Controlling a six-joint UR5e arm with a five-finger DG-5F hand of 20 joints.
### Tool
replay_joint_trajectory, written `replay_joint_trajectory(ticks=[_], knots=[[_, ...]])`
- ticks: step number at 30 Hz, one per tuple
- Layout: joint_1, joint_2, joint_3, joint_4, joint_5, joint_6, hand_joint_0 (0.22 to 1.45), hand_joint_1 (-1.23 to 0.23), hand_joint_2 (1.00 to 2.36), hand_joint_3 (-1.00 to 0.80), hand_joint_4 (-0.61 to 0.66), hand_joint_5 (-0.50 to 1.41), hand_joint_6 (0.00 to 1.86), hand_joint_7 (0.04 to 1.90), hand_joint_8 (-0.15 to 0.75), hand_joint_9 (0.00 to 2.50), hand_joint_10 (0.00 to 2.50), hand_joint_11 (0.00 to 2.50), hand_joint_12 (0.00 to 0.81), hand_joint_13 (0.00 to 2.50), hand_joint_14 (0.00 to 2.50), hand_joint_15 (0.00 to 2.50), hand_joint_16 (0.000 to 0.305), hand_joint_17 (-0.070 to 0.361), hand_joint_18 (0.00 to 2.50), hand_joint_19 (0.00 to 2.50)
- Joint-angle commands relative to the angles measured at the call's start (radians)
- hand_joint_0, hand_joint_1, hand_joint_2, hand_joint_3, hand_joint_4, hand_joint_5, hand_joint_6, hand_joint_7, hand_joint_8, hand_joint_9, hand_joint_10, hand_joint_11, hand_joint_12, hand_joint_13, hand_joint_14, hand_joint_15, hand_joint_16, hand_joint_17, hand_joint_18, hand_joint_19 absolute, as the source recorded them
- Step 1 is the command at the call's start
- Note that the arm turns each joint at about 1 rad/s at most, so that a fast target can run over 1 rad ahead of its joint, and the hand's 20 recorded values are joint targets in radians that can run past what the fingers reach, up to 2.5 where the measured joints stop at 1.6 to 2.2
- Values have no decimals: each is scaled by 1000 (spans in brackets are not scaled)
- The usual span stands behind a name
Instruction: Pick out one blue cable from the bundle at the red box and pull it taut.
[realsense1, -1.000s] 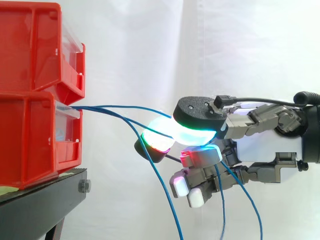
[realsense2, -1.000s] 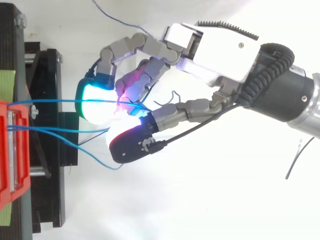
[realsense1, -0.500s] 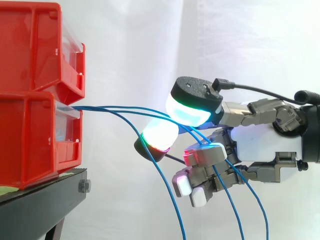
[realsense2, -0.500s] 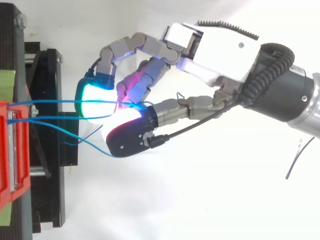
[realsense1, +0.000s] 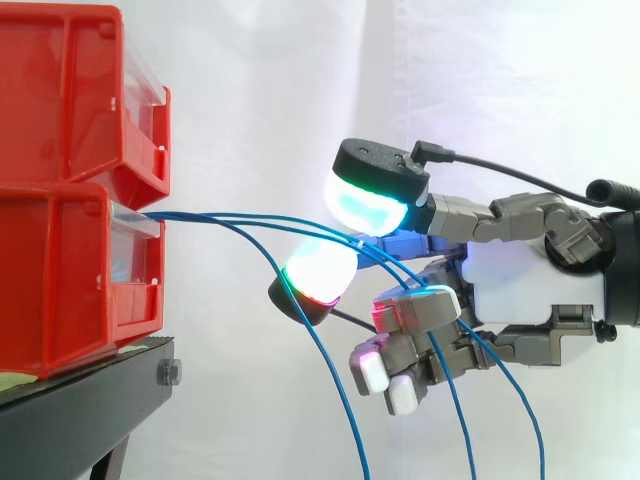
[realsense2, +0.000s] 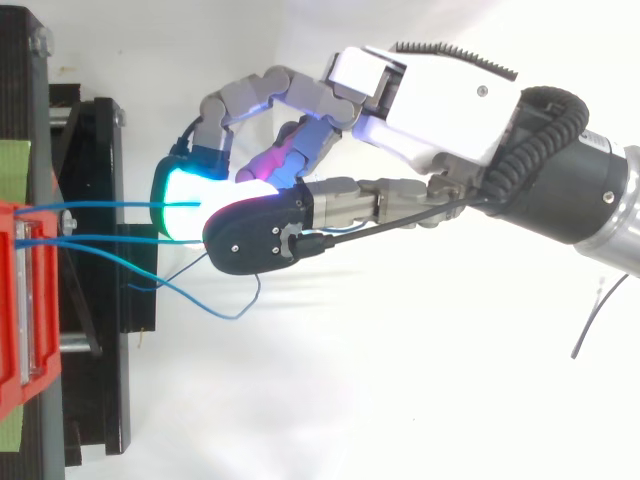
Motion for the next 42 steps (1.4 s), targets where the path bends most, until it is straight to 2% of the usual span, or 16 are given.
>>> replay_joint_trajectory(ticks=[1, 7, 16, 26, 34, 42], knots=[[0, -1, 0, 0, 0, 0, 624, -554, 1006, -438, -2, -141, 806, 958, 222, 1333, 22, 1637, 342, 977, 31, 914, 49, 110, 703, 938], [0, 1, 1, 0, 0, 0, 612, -669, 1008, -401, 11, -144, 781, 999, 228, 1217, 27, 1468, 352, 874, 31, 855, 50, 113, 640, 933], [0, 1, 1, 3, 0, 0, 610, -687, 1010, -367, 0, -145, 784, 988, 232, 1109, 31, 1283, 360, 735, 29, 716, 51, 114, 612, 924], [0, -1, 0, 2, 0, 0, 600, -758, 1023, -107, -19, -154, 853, 1004, 242, 1031, 32, 1207, 362, 627, 25, 641, 52, 116, 565, 878], [0, -1, 0, 2, 0, 0, 617, -841, 1021, -149, -33, -160, 863, 988, 235, 982, 33, 1165, 359, 569, 25, 597, 52, 118, 512, 854], [2, 1, 0, 0, 0, 0, 714, -947, 1013, -341, -119, -170, 879, 1023, 222, 955, 33, 1163, 346, 535, 24, 545, 53, 118, 524, 777]])
